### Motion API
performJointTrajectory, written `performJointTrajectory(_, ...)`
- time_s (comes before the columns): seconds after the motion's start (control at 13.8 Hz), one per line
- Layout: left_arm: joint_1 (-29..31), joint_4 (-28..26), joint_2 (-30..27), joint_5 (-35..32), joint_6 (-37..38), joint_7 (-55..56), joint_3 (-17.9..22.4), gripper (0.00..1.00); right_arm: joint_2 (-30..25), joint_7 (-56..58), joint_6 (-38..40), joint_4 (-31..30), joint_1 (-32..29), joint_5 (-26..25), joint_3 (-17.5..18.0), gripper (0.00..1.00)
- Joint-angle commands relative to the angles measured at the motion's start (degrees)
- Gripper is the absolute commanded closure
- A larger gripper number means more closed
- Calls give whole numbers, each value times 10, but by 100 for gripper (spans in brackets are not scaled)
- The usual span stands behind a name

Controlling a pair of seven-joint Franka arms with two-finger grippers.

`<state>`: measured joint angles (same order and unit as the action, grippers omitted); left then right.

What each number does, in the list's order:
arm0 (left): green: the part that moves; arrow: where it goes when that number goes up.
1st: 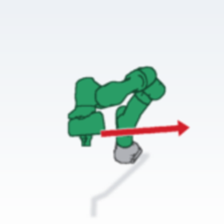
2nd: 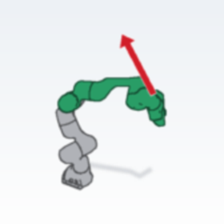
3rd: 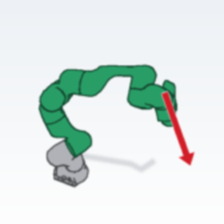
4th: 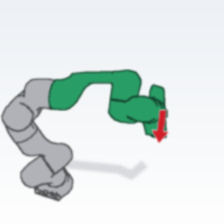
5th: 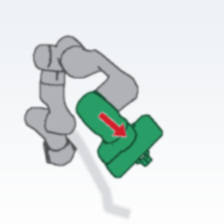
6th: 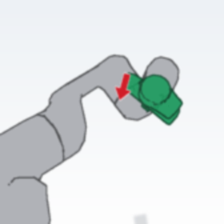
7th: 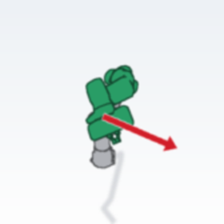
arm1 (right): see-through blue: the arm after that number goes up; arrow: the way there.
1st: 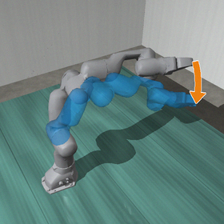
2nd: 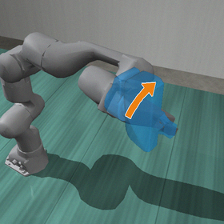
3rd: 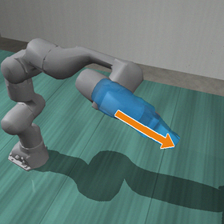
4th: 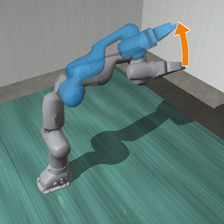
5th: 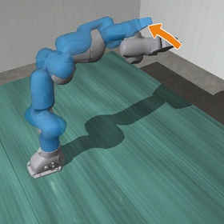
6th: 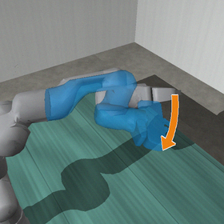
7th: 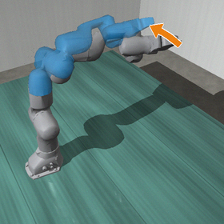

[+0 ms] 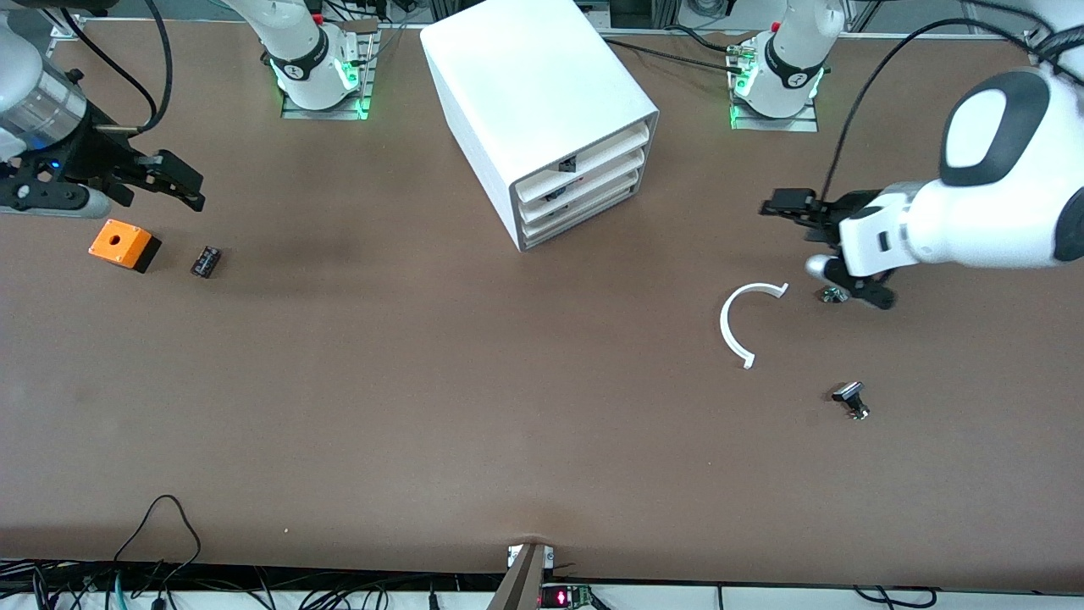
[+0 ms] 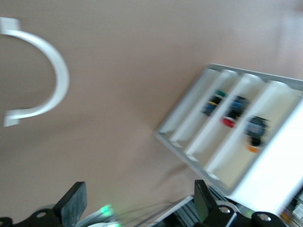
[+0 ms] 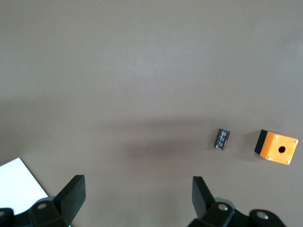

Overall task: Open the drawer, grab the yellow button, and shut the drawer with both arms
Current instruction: 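Reach the left gripper to the organizer drawer handle and grasp it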

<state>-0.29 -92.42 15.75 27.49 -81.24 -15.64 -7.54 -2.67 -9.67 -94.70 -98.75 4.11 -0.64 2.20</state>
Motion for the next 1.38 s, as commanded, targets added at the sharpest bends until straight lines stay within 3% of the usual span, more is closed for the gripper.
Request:
performJointTrajectory(0.0, 4, 10, 61, 83, 16, -117, -26, 0, 22, 2, 12, 10, 6, 8, 4, 0)
performJointTrajectory(0.29, 5, -104, 68, 210, -13, -215, -56, 9, 44, -40, 8, 13, 40, 12, 5, 0)
performJointTrajectory(0.43, 3, -132, 73, 240, -23, -279, -64, 20, 55, -43, 1, 15, 46, 37, 5, 0)
performJointTrajectory(0.72, 5, -230, 67, 305, -61, -387, -92, 30, 72, -97, -21, 15, 70, 63, 4, 0)
performJointTrajectory(1.09, 6, -288, 62, 358, -117, -415, -136, 34, 87, -140, -36, 15, 97, 63, 5, 0)
performJointTrajectory(1.3, 6, -318, 60, 380, -145, -446, -154, 45, 88, -162, -49, 15, 117, 64, 5, 0)
